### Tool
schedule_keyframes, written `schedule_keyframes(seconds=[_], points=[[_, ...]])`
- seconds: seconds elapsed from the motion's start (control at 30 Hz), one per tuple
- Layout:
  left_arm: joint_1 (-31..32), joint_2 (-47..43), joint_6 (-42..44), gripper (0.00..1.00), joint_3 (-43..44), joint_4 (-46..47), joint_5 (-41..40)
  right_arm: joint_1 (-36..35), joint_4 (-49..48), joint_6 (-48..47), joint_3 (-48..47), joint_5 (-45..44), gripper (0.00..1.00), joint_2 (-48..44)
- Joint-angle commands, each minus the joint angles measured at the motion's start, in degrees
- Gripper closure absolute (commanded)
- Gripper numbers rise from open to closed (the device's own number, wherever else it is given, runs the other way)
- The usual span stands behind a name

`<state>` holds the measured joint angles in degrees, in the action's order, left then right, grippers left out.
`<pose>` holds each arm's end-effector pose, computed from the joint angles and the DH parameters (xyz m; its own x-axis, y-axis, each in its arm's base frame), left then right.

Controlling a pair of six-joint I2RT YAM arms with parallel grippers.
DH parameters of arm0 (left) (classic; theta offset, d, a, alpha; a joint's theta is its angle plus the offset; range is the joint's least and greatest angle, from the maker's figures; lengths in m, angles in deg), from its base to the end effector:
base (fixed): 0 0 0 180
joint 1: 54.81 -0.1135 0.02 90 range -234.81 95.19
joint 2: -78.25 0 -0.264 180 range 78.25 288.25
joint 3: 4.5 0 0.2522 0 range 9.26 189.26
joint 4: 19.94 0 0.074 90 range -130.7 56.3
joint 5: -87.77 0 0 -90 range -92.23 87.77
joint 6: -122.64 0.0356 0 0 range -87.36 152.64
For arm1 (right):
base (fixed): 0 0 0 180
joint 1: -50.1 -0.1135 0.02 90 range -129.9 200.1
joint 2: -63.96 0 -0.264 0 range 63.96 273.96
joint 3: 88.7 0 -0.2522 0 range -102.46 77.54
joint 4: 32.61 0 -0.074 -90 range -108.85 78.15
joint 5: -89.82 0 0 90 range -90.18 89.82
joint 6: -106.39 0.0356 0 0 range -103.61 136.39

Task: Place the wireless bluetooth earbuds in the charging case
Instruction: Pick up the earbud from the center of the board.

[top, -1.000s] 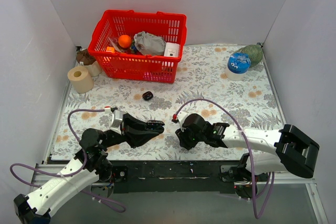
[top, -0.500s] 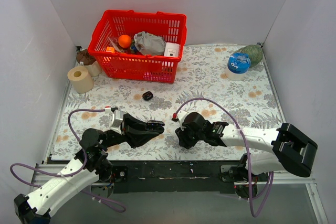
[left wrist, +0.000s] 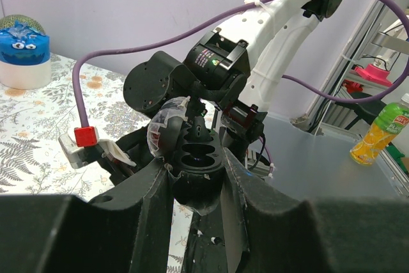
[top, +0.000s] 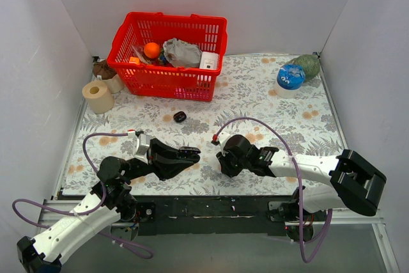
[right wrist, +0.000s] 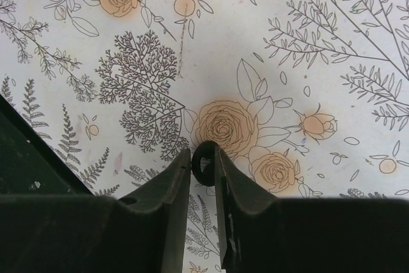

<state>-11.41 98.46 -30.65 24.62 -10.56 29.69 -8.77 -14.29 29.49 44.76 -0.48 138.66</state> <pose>0.0745 -0.0964 0.2765 -0.7443 -0.3397 -0.5750 0.6298 -0.0705 -0.7736 0.1285 0.2123 0.1696 -0.5587 -0.4867 -0.6715 -0.7469 0.6472 0.1524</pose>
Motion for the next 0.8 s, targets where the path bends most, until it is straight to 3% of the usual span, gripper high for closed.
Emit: schedule_keyframes(seconds=[0.0, 0.33, 0.43, 0.77], points=[[0.2, 0.53, 0.18, 1.0, 0.2, 0.6, -0.46, 0.25, 0.8, -0.36, 1.13, -2.78, 0.74, -0.43], [0.2, 0.62, 0.09, 1.0, 0.03, 0.68, -0.55, 1.39, 1.94, -0.53, 0.96, -4.63, 0.88, 0.01], [0.2, 0.45, 0.09, 1.0, -0.06, 0.51, -0.55, 1.57, 2.56, -0.53, 0.61, -5.15, 0.99, -0.25], [0.2, 1.41, 0.09, 1.0, 0.29, 1.3, -0.54, 2.36, 4.58, -1.33, -0.36, -6.12, 0.99, -3.68]])
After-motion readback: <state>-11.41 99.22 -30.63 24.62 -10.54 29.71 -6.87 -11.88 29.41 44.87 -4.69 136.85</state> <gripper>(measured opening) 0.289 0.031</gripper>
